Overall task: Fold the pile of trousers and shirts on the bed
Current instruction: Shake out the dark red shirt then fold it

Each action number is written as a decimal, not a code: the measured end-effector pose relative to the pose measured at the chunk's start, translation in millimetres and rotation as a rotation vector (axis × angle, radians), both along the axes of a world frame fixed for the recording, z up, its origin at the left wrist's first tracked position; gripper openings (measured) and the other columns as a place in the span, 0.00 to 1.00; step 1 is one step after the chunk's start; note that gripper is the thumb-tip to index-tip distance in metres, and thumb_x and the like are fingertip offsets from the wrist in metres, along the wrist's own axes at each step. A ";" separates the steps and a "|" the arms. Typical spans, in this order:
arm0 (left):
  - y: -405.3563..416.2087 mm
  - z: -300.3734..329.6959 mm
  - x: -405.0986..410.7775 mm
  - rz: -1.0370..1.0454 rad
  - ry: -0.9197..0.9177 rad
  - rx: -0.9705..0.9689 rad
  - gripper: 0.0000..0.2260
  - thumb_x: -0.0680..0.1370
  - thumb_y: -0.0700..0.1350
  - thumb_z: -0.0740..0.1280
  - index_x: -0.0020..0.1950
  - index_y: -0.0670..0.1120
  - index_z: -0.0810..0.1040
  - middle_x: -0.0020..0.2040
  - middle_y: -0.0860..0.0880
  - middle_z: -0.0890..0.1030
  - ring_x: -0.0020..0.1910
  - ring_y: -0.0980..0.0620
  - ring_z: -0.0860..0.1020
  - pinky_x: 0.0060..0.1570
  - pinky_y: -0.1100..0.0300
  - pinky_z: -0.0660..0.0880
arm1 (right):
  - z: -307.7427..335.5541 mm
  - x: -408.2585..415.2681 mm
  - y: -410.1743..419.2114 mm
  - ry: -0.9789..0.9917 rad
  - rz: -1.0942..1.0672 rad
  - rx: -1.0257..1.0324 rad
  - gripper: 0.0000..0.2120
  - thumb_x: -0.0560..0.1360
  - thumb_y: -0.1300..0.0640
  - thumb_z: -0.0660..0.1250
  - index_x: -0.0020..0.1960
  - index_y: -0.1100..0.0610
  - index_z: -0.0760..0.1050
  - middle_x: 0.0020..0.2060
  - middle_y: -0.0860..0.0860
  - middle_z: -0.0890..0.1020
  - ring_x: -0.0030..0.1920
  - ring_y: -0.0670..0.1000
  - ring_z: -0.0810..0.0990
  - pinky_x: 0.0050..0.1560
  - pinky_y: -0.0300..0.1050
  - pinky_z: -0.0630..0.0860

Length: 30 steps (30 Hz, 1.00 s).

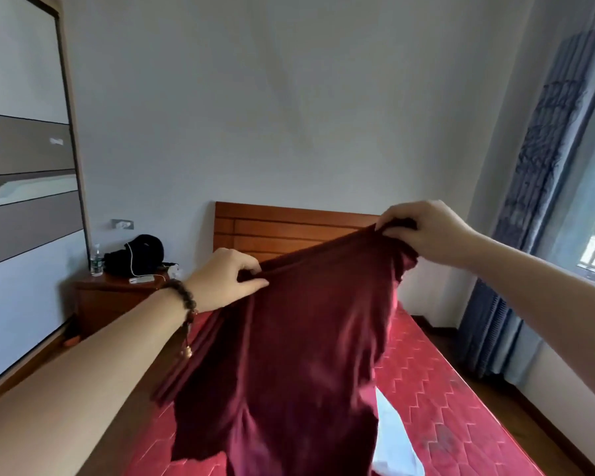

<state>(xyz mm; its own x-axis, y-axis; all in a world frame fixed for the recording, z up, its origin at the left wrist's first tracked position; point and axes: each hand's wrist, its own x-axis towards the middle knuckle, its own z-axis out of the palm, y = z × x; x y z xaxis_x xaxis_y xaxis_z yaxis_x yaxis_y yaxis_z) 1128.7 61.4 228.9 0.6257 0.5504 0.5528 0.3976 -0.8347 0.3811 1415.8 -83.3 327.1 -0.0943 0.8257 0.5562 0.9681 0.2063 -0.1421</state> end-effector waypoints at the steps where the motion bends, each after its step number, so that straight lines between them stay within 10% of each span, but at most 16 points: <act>1: 3.3 -7.4 -6.2 0.019 -0.043 -0.019 0.04 0.75 0.45 0.72 0.42 0.45 0.83 0.37 0.54 0.82 0.38 0.57 0.79 0.41 0.64 0.74 | -0.9 -6.6 6.3 0.033 -0.001 0.044 0.08 0.73 0.65 0.69 0.48 0.54 0.83 0.41 0.43 0.82 0.45 0.42 0.78 0.46 0.21 0.65; 8: 8.3 -85.7 -32.9 0.141 -0.090 -0.098 0.07 0.72 0.48 0.73 0.37 0.54 0.77 0.33 0.61 0.78 0.36 0.63 0.76 0.36 0.71 0.69 | -2.1 -61.2 52.0 0.007 -0.019 0.004 0.09 0.75 0.64 0.67 0.50 0.54 0.82 0.43 0.45 0.81 0.47 0.47 0.76 0.51 0.39 0.69; 20: -15.3 -200.9 -26.9 0.115 -0.048 -0.241 0.08 0.76 0.54 0.68 0.46 0.51 0.81 0.41 0.58 0.78 0.38 0.61 0.77 0.39 0.68 0.75 | 0.6 -93.4 62.9 -0.003 -0.105 -0.094 0.08 0.77 0.64 0.65 0.49 0.54 0.81 0.43 0.48 0.80 0.40 0.45 0.75 0.37 0.30 0.67; 24: -11.7 -224.4 -42.0 0.108 0.047 -0.332 0.09 0.76 0.52 0.69 0.51 0.50 0.83 0.46 0.59 0.79 0.40 0.62 0.79 0.41 0.68 0.77 | 4.8 -81.5 52.3 0.020 -0.193 -0.057 0.08 0.76 0.64 0.66 0.50 0.55 0.81 0.46 0.51 0.82 0.47 0.52 0.78 0.46 0.39 0.71; 30: 16.1 -171.5 -97.4 0.260 -0.067 -0.252 0.07 0.73 0.48 0.75 0.40 0.45 0.83 0.38 0.53 0.81 0.38 0.54 0.80 0.39 0.61 0.75 | -3.3 -48.8 22.2 0.097 -0.320 0.008 0.09 0.75 0.64 0.66 0.47 0.51 0.80 0.43 0.51 0.82 0.42 0.53 0.79 0.40 0.36 0.72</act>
